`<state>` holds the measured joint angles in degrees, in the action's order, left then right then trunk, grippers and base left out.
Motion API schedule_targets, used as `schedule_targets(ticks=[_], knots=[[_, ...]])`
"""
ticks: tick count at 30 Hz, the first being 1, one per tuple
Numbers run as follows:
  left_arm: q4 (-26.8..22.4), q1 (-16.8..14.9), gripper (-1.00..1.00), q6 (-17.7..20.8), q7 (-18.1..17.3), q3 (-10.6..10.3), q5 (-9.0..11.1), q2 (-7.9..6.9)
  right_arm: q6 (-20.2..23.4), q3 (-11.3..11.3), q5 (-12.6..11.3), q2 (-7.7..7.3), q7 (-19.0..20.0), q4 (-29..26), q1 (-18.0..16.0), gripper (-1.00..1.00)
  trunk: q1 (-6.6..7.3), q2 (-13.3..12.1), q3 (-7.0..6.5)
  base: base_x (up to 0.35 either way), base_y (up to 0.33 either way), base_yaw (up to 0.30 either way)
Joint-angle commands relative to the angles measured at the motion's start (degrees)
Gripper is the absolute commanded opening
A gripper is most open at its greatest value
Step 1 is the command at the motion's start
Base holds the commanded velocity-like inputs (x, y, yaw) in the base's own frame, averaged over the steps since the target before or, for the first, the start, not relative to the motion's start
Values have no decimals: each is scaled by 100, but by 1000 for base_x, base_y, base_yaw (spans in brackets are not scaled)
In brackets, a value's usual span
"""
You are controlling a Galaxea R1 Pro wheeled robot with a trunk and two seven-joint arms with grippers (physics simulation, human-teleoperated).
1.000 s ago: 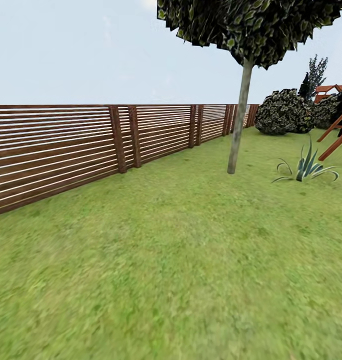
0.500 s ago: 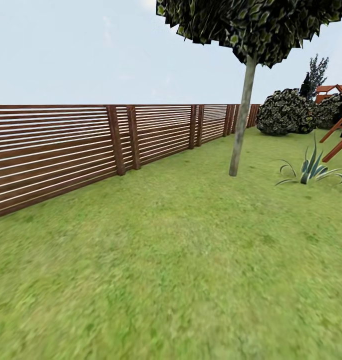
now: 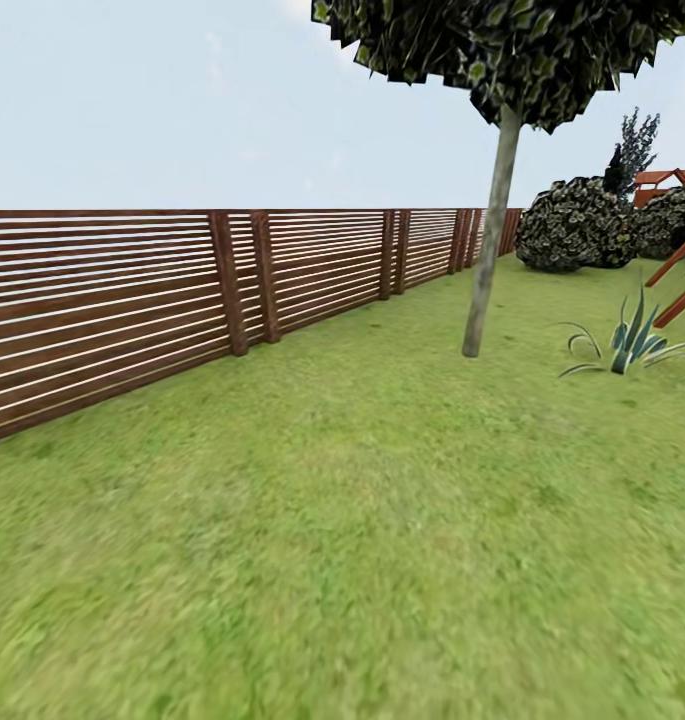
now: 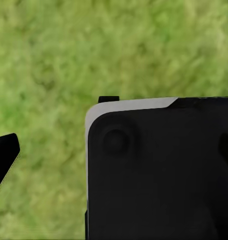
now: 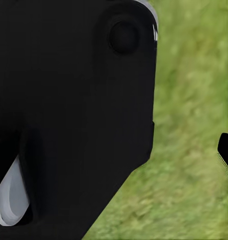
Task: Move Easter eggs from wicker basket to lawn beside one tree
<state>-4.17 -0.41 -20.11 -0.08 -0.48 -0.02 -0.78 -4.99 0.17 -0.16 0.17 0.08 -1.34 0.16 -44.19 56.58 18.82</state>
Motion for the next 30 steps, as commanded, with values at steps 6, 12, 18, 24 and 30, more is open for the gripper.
schedule_targets(ticks=[6,12,18,24,30], knots=[[4,-3,100,-19,-1,-5,1,-1,-10,1,-2,0,1,-7,2,100,-4,3,5,338,0,0],[4,-3,100,-19,-1,-5,2,-1,-10,1,-2,0,1,-7,2,100,-4,3,5,338,0,0],[4,-3,100,-23,-1,0,2,-1,-10,1,-2,2,1,-7,2,100,-4,3,5,337,0,0],[4,-3,100,-20,-1,-2,2,-1,-10,1,-2,3,1,-7,2,100,-4,3,5,336,0,0],[4,-3,100,-21,-1,-1,0,-1,-10,1,-2,2,1,-7,2,100,-4,3,5,336,0,0]])
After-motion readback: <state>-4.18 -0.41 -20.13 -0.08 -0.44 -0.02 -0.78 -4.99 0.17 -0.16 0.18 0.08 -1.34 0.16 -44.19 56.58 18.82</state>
